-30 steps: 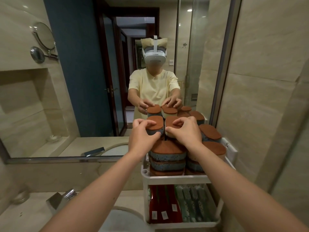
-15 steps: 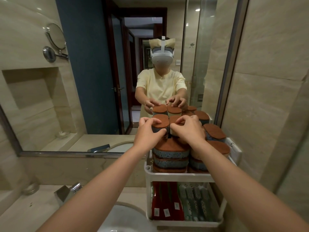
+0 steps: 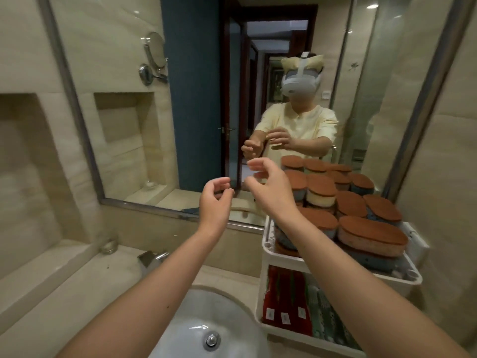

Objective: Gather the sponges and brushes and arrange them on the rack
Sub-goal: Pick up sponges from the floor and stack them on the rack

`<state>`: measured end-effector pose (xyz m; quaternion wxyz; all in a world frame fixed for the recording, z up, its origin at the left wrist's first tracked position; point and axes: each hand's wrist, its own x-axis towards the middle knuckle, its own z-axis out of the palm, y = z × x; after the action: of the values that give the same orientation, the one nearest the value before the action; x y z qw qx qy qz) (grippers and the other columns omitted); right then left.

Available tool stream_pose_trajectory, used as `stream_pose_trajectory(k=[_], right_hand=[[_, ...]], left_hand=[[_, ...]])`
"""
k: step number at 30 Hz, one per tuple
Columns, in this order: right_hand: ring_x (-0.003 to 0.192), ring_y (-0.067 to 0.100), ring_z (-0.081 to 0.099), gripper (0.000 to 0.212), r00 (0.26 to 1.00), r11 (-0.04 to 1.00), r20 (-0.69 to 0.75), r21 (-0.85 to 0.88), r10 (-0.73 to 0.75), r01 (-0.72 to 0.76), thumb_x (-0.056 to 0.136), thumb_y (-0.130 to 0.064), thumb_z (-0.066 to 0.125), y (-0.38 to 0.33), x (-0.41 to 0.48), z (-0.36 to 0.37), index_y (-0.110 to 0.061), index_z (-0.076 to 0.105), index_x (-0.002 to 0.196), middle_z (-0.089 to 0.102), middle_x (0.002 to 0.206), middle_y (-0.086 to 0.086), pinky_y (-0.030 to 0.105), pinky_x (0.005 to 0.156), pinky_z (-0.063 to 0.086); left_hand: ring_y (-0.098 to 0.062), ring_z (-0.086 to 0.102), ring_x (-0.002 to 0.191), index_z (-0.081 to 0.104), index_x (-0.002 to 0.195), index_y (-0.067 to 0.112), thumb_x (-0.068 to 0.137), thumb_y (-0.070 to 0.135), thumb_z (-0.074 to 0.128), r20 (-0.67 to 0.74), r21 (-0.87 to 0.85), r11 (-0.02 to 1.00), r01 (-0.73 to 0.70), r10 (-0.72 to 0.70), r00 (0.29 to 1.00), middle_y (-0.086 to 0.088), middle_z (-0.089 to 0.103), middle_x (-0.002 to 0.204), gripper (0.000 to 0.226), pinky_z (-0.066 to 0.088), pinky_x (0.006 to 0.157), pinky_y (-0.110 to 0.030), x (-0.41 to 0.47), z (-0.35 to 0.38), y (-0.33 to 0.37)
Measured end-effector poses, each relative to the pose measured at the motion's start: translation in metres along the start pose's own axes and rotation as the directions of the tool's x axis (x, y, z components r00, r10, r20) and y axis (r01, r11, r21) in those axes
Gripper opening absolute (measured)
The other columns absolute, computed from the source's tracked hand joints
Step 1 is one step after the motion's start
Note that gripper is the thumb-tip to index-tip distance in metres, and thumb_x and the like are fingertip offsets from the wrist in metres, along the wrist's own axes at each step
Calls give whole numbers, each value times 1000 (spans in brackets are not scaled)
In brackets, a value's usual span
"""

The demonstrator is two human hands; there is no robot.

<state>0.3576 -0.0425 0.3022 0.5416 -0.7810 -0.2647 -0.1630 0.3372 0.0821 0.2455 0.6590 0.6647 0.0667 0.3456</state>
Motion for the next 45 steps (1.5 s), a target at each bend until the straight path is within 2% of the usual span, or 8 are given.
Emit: stream_pose_trajectory(k=[3,6,9,16,21,29,38,45], right_hand=[[88,0,59,28,994,997,112,81,-2,-7,78,-20,63,-12,-8,45,-31,60,104,63,101,-14,21,77,47],[79,2,60,24,973,994,232,110,-3,-23,77,-18,63,-20,-25,93,-31,61,98,64,96,-10,22,73,47],[86,7,61,24,923,991,385,128,-8,-45,79,-20,63,-28,-51,143,-31,60,100,63,98,-9,24,74,50],[89,14,61,33,726,990,688,117,-25,-77,79,-20,65,-61,-135,256,-23,61,112,63,104,-2,32,82,51],[89,14,60,30,570,984,818,155,-79,-86,80,-21,64,-95,-205,315,-29,57,108,59,104,-6,33,79,51],[89,19,62,31,389,978,908,197,-154,-74,81,-17,62,-165,-340,380,-21,60,111,60,99,-4,34,84,51],[101,16,58,39,327,987,935,155,-135,-36,85,-19,65,-224,-483,443,-18,58,123,59,111,1,29,88,47],[104,14,57,46,184,997,980,74,-74,5,85,-22,65,-235,-579,478,-18,54,129,58,121,3,32,93,49]], left_hand=[[-27,64,98,59,95,28,90,9,54,-137,-5,999,44,-44,990,5,61,95,20,56,81,-41,-4,-47,-5],[-22,62,91,59,92,27,90,7,54,-276,6,998,68,-63,959,3,62,92,21,53,69,-28,-18,-101,-14],[-22,62,91,59,91,27,90,6,53,-404,45,992,114,-86,911,1,62,92,22,52,70,-29,-43,-158,-23],[-19,63,84,60,91,24,91,11,56,-667,85,969,230,-116,736,6,61,85,14,52,72,-30,-122,-284,-29],[-19,64,91,61,94,26,91,15,56,-793,96,936,339,-134,595,6,62,95,13,54,82,-35,-192,-362,-22],[-20,63,97,61,94,23,92,10,54,-894,97,887,452,-122,431,-2,64,98,15,53,90,-41,-312,-474,6],[-20,62,96,61,97,18,91,6,55,-869,131,813,567,-181,461,0,62,98,15,51,86,-35,-435,-601,27],[-19,62,95,61,98,21,91,8,56,-891,33,744,667,-280,356,0,64,98,16,52,88,-37,-521,-665,16]])
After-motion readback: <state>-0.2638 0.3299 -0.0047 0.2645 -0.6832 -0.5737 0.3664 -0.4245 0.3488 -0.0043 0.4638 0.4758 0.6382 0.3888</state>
